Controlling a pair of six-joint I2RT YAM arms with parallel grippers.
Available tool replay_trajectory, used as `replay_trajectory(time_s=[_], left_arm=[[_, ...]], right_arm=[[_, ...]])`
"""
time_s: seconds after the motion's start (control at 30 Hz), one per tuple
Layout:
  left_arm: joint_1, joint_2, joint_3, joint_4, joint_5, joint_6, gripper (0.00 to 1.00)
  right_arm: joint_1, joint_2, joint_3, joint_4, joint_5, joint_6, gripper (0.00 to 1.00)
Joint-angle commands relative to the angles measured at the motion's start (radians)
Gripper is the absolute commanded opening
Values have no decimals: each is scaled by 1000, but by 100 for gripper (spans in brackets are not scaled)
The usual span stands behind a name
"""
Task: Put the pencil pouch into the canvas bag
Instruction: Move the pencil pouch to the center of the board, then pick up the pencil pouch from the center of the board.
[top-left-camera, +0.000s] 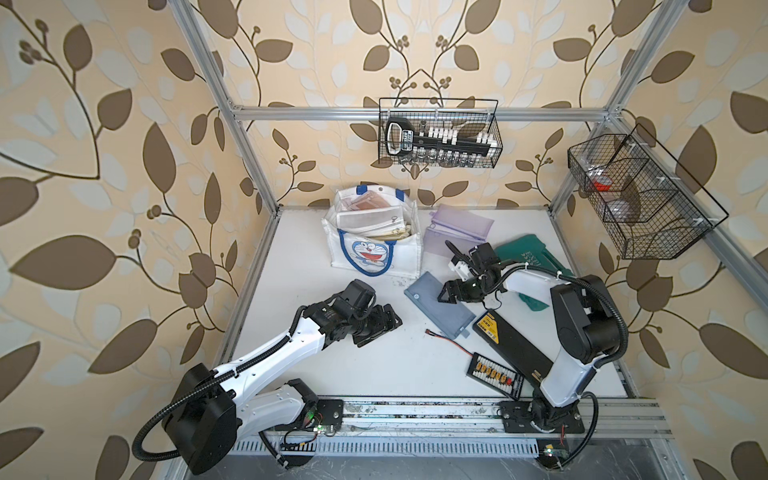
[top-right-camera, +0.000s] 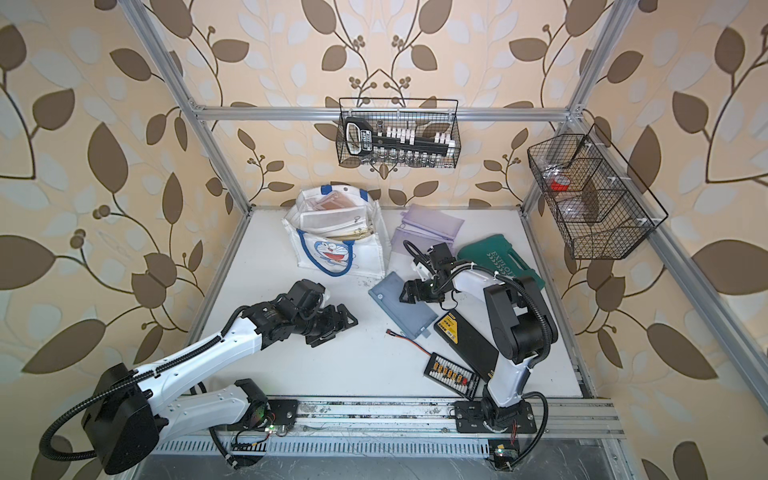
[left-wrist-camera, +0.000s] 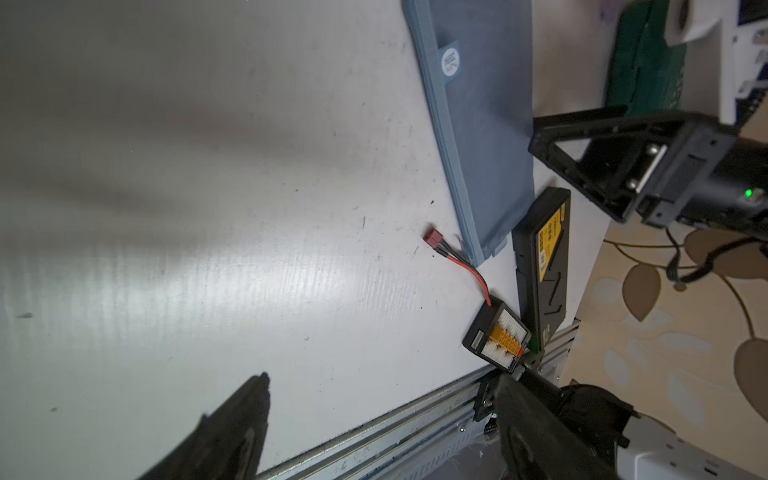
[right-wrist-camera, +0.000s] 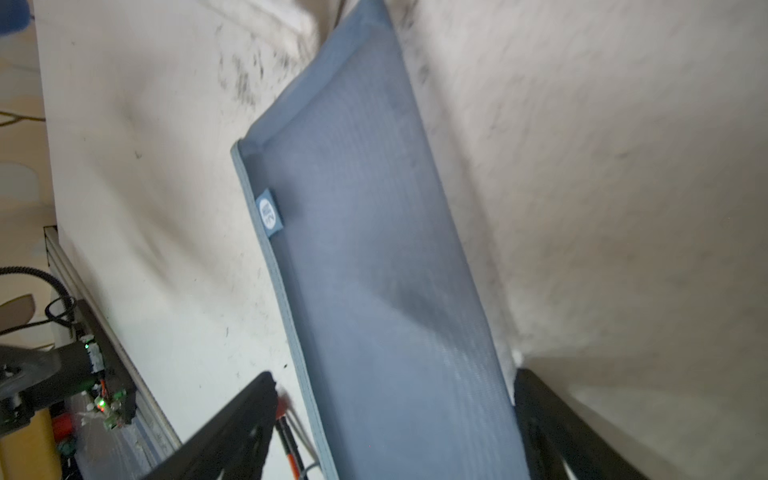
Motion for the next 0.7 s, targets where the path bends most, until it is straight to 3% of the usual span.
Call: replay_trajectory(time_s=[0.0, 0.33, 0.47, 0.67], left_arm=[[-10, 25, -51, 176, -22, -99, 83], [-27, 357, 25, 332, -10, -90, 70], [-80, 372, 29, 293, -63, -139, 68], [-137, 455, -11, 412, -82, -259, 67]], right_arm=[[58, -28, -68, 2, -33, 60, 85], [141, -30, -94, 32, -48, 108, 72], [151, -56, -131, 50, -51, 127, 71], [187, -89, -167, 56, -58, 138, 69]])
